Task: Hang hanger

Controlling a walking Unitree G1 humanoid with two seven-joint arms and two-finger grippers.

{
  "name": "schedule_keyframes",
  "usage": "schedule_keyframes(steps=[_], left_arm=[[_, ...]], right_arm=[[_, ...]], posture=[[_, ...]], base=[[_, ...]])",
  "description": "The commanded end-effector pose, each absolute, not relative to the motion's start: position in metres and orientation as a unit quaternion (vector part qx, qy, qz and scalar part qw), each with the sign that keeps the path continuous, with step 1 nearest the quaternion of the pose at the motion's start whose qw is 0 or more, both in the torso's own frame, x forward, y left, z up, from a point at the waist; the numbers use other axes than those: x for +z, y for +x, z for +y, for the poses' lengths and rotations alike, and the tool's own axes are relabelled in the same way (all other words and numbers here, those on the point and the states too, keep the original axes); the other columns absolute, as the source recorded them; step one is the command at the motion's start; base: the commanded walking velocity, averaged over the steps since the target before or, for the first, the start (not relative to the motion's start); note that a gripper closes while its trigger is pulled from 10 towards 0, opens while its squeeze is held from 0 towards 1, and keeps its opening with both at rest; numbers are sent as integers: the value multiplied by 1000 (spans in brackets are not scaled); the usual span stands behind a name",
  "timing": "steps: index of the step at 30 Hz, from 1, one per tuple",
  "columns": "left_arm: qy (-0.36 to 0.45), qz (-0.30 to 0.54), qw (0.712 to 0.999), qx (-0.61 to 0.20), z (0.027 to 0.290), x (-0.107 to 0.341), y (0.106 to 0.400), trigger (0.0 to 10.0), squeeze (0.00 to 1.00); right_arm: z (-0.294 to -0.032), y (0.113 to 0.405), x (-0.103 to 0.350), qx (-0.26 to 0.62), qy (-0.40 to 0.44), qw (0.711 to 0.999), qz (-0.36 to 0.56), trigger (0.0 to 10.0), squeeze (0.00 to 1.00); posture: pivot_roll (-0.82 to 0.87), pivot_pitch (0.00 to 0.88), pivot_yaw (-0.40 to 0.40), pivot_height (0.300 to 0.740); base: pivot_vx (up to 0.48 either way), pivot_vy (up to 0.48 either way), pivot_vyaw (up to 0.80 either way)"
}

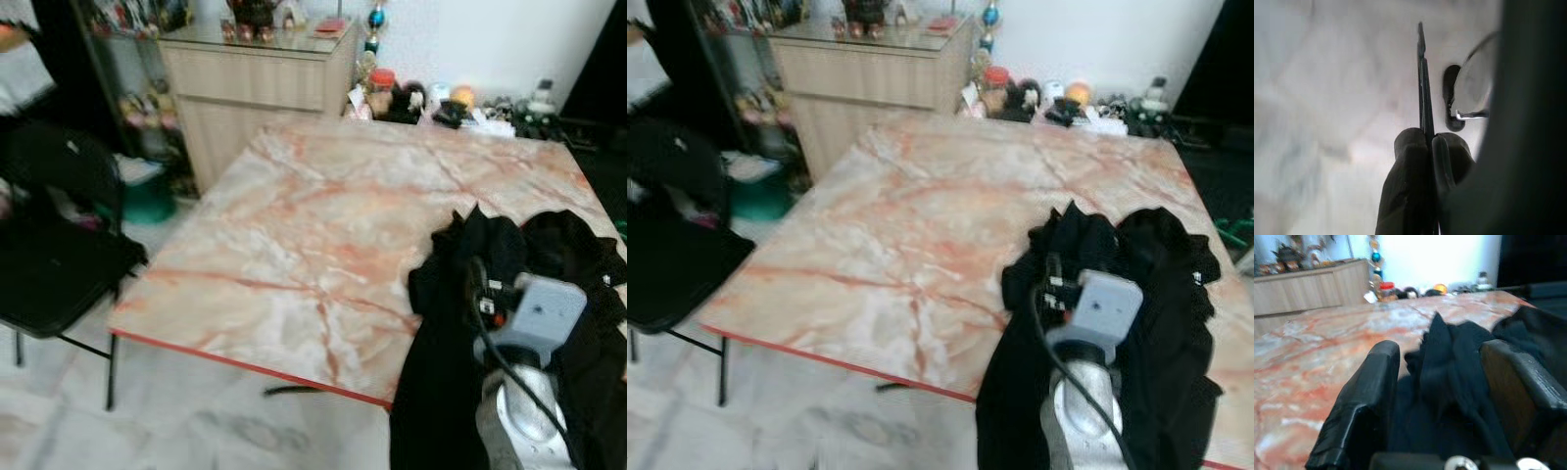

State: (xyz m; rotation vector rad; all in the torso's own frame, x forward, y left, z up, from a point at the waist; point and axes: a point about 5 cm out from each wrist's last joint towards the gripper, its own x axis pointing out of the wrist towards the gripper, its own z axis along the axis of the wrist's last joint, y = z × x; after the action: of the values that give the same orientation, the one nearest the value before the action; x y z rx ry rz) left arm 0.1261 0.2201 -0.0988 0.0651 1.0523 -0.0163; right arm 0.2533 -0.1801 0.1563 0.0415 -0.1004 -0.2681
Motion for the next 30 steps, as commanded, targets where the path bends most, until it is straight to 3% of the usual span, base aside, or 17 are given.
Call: schedule_keyframes(steps=[1,12,30], left_arm=[[37,481,876,-10,222,-92,143,10000,0],[35,480,876,-10,220,-93,143,10000,0],[31,475,880,-4,220,-92,145,10000,0]], right_arm=[[-179,254,159,-132,23,990,-54,10000,0],[-180,255,160,-133,24,989,-56,10000,0],[-181,255,157,-140,24,989,-53,10000,0]], posture=[[55,78,-10,740],[53,78,-15,740],[55,64,-17,740]], base=[[-274,0,0],[-270,0,0],[0,0,0]])
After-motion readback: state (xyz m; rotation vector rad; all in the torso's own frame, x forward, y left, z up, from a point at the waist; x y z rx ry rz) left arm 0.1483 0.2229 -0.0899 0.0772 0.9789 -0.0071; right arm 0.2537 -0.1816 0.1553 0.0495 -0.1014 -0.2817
